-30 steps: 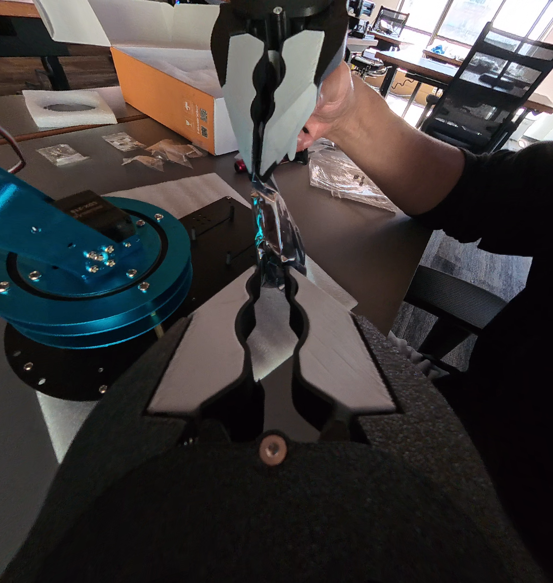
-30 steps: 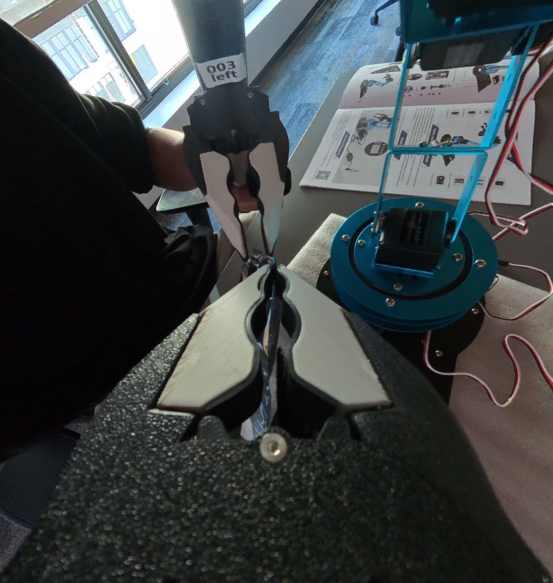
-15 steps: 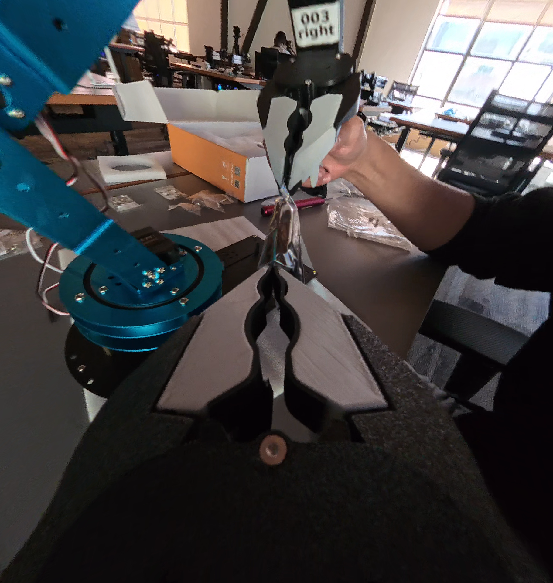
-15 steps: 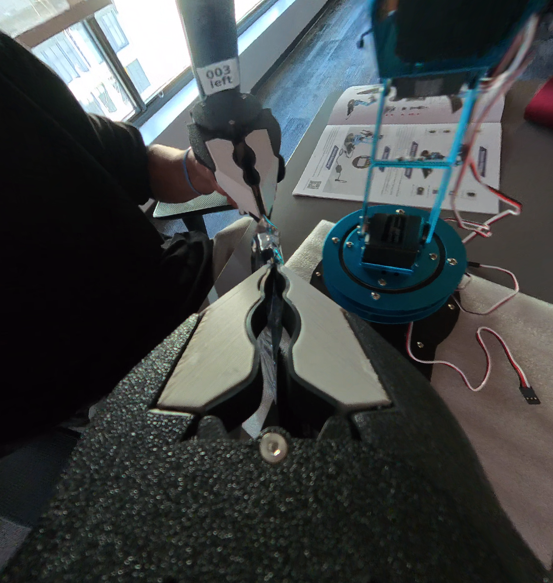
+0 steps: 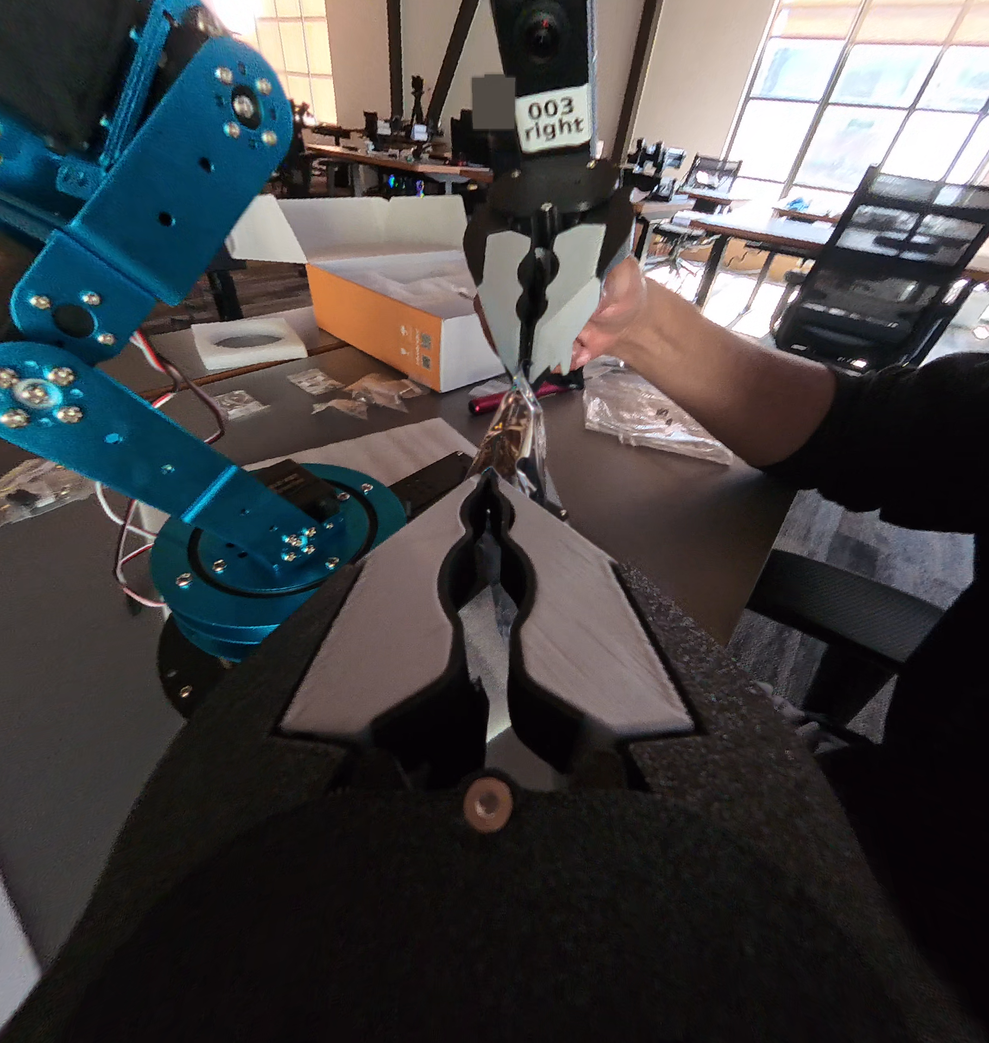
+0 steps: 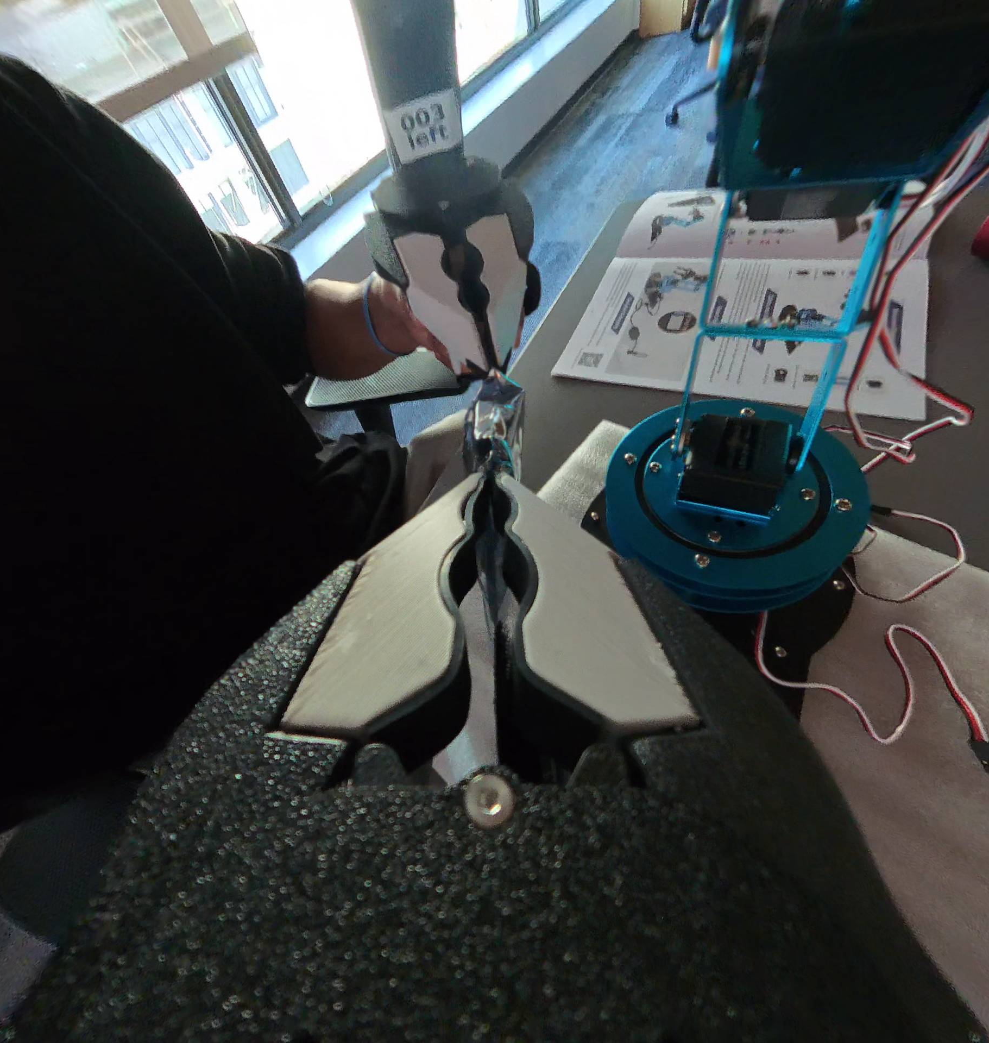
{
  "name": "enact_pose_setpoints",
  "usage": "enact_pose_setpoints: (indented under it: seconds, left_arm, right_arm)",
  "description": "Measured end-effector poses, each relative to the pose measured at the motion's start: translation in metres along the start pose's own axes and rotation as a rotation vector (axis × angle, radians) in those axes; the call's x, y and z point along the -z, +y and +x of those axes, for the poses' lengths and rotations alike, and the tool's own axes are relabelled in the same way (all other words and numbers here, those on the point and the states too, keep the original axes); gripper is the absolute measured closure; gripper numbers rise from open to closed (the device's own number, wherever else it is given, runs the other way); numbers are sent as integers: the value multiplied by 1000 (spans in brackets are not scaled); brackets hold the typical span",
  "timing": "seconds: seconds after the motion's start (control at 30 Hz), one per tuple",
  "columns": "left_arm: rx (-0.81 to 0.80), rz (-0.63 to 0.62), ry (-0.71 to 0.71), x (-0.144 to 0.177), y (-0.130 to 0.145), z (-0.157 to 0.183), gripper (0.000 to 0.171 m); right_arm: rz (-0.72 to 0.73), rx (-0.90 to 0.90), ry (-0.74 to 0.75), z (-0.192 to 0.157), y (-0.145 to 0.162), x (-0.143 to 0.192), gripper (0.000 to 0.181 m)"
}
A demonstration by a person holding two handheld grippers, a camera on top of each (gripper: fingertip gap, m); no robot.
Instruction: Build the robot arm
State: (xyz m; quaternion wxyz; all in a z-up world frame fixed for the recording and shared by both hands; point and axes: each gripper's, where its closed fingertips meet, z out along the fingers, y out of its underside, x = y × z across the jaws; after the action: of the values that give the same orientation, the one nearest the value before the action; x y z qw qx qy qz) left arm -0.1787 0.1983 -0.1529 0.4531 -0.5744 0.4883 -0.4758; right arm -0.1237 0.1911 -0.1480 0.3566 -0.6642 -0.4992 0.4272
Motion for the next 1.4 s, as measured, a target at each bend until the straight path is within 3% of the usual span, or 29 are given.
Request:
enact_pose_setpoints:
  seconds: [0.13, 0.33, 0.4, 0.43, 0.5, 0.57, 0.67, 0.87, 1.13, 1.4]
  left_arm:
    - [57, 23, 18, 6, -3, -5, 171]
    - [74, -7, 53, 1, 11, -3, 170]
    - [105, -5, 68, 0, 15, -5, 132]
    - [115, -15, 85, -2, 17, -5, 124]
    - [105, -26, 111, -5, 20, -2, 127]
    - [88, -36, 123, -10, 20, 0, 144]
    - [72, -50, 118, -12, 19, -2, 156]
    - [20, -3, 94, -12, 11, 0, 171]
    - [-7, 14, 124, -19, 8, 8, 170]
    - [20, 50, 104, -14, -1, 0, 171]
  right_arm:
    - [30, -20, 19, 10, 3, 10, 181]
    - [-15, -25, 7, 7, 14, -3, 181]
    - [-10, -16, 11, 7, 14, -3, 181]
    - [-3, -18, 9, 7, 14, -3, 181]
    - [0, -22, 6, 8, 15, -4, 181]
    - [15, -20, -11, 6, 13, -5, 181]
    - [8, -11, 8, 7, 14, -3, 181]
    - [39, -7, 15, 8, 16, 4, 181]
    - [21, -13, 0, -2, 13, 1, 181]
    - [60, 8, 64, 11, 8, 12, 181]
